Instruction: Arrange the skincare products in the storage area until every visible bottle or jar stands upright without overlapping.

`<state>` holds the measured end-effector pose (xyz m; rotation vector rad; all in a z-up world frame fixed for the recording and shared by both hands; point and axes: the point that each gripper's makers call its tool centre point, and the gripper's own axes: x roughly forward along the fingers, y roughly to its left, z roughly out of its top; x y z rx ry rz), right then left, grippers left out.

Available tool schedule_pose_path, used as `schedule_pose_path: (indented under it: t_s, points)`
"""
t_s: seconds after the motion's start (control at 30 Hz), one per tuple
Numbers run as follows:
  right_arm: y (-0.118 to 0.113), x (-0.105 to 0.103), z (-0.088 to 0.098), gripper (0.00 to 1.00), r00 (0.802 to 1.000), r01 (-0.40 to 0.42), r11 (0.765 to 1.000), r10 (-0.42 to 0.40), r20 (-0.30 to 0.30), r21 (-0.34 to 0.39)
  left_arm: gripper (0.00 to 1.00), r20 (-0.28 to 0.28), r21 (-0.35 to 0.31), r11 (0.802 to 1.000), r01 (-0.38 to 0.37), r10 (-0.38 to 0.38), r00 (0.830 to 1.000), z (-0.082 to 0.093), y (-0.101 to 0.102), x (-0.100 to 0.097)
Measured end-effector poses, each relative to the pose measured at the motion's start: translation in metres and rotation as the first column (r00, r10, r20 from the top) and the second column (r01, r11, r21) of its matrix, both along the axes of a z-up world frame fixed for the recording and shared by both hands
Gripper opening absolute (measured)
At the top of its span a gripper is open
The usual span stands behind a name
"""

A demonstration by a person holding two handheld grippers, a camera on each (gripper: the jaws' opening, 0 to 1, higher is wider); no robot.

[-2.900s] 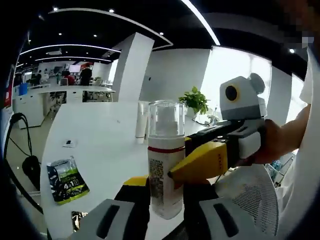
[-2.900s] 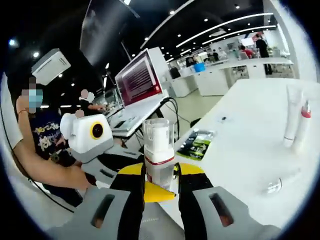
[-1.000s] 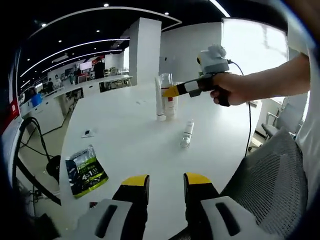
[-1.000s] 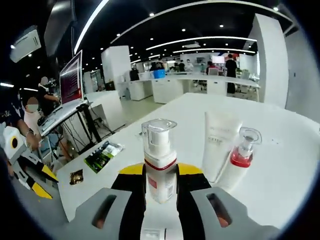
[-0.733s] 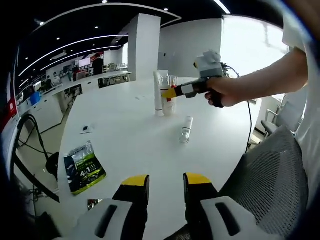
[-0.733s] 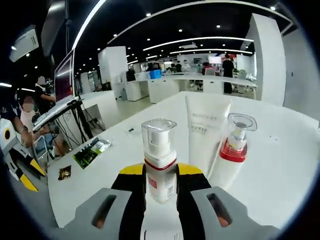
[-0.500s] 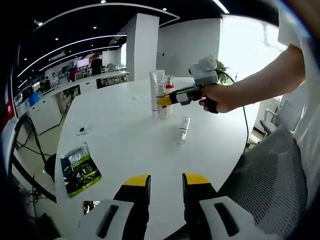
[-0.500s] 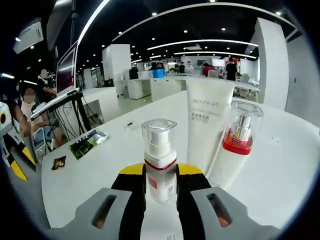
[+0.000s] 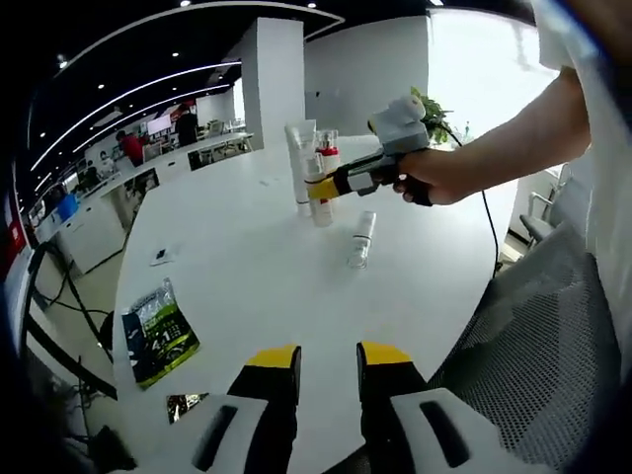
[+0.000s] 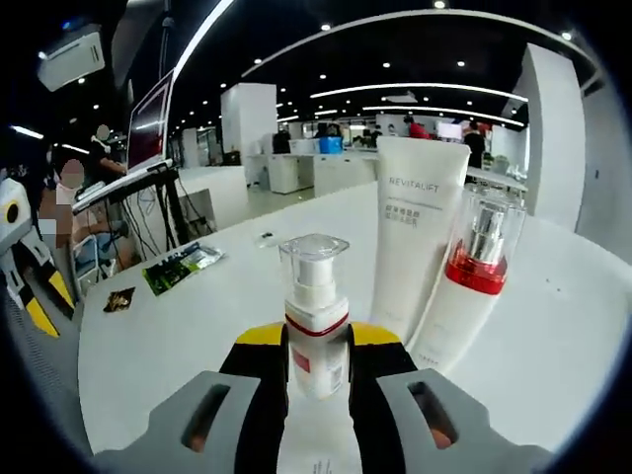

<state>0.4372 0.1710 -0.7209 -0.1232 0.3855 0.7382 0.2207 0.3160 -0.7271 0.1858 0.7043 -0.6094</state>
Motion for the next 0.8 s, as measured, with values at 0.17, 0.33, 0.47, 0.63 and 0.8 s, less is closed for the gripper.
schedule_pose_path:
  t_s: [0.17, 0.33, 0.47, 0.63, 0.8]
  points:
    - [-0.007, 0.006, -0.006, 0.2, 1.0, 0.011, 1.0, -0.011, 0.02, 0.018, 0.23, -0.035, 0.012, 1.0, 0.016, -0.016, 0.999, -0.006, -0.003, -0.004]
    - [-0.012, 0.004, -0.01, 0.2, 0.999, 0.022, 0.999, -0.023, 0.033, 0.038, 0.23, -0.059, 0.023, 1.0, 0.012, -0.011, 0.998, -0.009, 0.0, -0.005]
    - [-0.018, 0.009, -0.01, 0.2, 0.998, 0.046, 0.998, -0.049, 0.045, 0.045, 0.23, -0.062, 0.026, 0.999, 0.026, -0.024, 0.998, -0.01, -0.002, -0.006]
    - [-0.017, 0.01, -0.009, 0.2, 0.995, 0.039, 0.998, -0.043, 0.085, 0.044, 0.23, -0.06, 0.023, 0.999, 0.028, -0.027, 0.998, -0.009, -0.002, -0.005]
    - [-0.017, 0.011, -0.009, 0.2, 0.996, 0.035, 0.999, -0.038, 0.085, 0.031, 0.23, -0.053, 0.016, 0.999, 0.035, -0.034, 0.998, -0.007, -0.002, -0.005]
